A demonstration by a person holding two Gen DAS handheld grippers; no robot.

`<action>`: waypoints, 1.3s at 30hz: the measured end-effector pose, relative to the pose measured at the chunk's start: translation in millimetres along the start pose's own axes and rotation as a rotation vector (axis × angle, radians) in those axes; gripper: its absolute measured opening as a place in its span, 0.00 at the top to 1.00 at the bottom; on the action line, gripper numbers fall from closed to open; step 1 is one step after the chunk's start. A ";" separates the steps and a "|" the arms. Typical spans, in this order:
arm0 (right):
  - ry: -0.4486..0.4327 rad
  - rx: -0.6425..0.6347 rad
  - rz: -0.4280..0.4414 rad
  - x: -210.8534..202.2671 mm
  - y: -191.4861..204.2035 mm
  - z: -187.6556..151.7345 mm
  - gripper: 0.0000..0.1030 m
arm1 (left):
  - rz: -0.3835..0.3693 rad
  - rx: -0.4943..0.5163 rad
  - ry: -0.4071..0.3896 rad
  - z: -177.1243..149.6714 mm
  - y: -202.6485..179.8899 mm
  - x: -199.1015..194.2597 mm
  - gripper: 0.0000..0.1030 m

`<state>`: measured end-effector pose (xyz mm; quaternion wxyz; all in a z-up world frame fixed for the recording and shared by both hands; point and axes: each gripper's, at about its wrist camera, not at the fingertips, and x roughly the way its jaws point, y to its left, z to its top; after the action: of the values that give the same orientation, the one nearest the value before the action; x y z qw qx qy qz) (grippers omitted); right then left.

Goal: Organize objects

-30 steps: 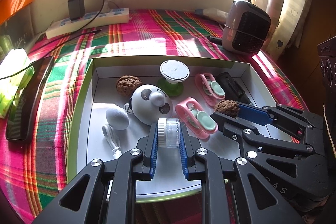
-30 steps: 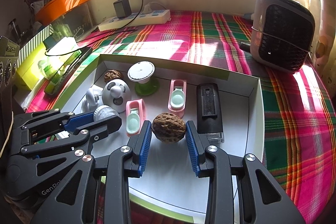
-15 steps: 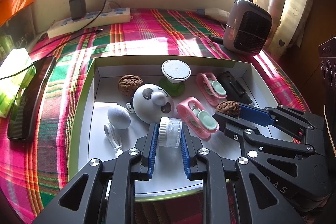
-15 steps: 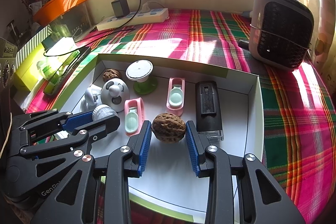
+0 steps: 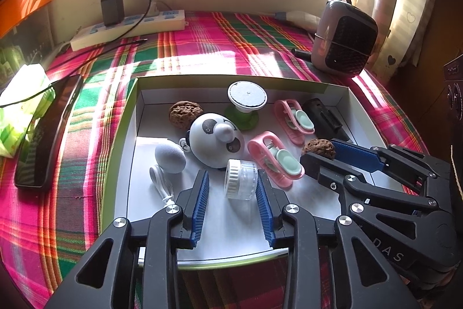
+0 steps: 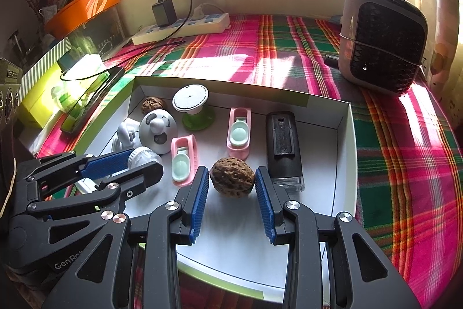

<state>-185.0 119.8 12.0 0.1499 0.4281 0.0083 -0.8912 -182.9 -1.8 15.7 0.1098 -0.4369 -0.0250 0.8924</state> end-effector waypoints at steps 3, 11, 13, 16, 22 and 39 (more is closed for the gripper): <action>-0.004 0.005 0.001 -1.9 -0.4 -0.3 0.59 | 0.000 -0.006 -0.003 -1.1 1.1 -2.3 0.70; -0.015 0.008 -0.006 -8.2 1.9 -2.2 0.58 | 0.007 -0.006 -0.014 -3.5 0.1 -8.5 0.69; -0.016 0.008 -0.009 -9.6 2.5 -3.0 0.58 | 0.014 -0.005 -0.018 -4.2 -0.4 -10.5 0.69; -0.020 0.009 -0.009 -12.1 3.0 -4.3 0.58 | 0.023 -0.005 -0.023 -5.3 -1.0 -12.7 0.69; -0.029 0.014 -0.013 -16.8 3.9 -6.9 0.57 | 0.056 0.006 -0.044 -7.4 -3.9 -21.2 0.69; -0.079 0.006 -0.051 -50.8 16.1 -22.4 0.53 | 0.161 0.007 -0.131 -28.9 -14.4 -61.0 0.69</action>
<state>-133.7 120.9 38.5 0.1260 0.3928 0.0104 -0.9109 -121.4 -2.5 47.1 0.0374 -0.3778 0.0060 0.9251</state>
